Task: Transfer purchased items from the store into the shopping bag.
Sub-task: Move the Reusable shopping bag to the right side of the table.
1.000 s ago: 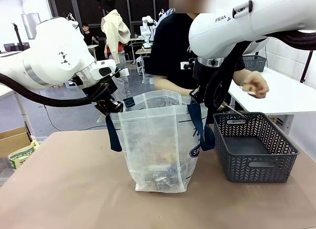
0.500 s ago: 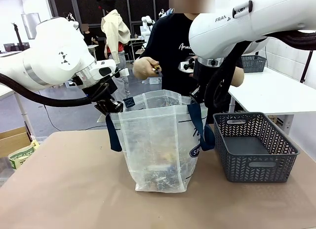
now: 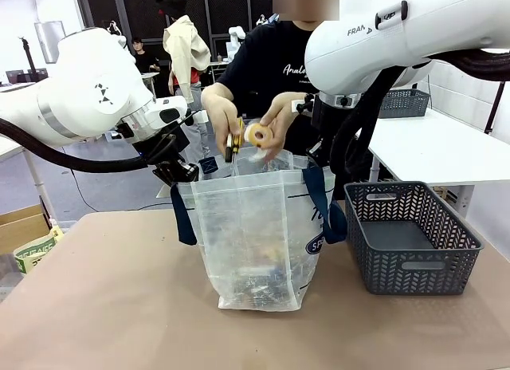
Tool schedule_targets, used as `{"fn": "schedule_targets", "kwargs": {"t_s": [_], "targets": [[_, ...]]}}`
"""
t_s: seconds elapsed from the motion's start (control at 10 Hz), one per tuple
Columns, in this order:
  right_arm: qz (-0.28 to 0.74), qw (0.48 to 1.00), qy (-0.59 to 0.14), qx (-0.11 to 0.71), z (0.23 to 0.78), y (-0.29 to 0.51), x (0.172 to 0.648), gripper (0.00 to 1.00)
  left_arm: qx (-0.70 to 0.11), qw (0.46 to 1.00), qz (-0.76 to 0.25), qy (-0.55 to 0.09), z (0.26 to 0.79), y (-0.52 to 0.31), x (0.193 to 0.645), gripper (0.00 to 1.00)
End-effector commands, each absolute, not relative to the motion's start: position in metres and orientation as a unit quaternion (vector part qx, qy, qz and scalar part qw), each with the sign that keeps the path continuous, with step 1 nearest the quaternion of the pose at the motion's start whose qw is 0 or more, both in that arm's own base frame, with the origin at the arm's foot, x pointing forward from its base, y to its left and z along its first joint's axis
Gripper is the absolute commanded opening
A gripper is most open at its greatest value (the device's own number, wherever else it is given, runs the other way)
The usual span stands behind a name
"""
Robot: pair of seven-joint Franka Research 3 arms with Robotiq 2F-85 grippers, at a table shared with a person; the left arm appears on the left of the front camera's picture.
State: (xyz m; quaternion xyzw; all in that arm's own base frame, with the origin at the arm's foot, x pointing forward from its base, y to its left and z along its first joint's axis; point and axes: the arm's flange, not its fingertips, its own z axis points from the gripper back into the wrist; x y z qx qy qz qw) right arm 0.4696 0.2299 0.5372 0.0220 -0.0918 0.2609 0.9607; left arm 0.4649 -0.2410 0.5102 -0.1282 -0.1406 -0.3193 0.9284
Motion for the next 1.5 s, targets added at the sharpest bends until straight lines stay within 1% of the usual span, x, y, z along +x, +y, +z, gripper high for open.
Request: {"fn": "schedule_targets", "kwargs": {"t_s": [0.0, 1.4], "targets": [[0.261, 0.961, -0.092, 0.021, 0.5374, 0.2293, 0.4696, 0.00, -0.128, 0.930, -0.315, -0.141, 0.5098, -0.2398, 0.4644, 0.00], [0.261, 0.961, -0.092, 0.021, 0.5374, 0.2293, 0.4696, 0.00, -0.128, 0.930, -0.315, -0.141, 0.5098, -0.2398, 0.4644, 0.00]]}}
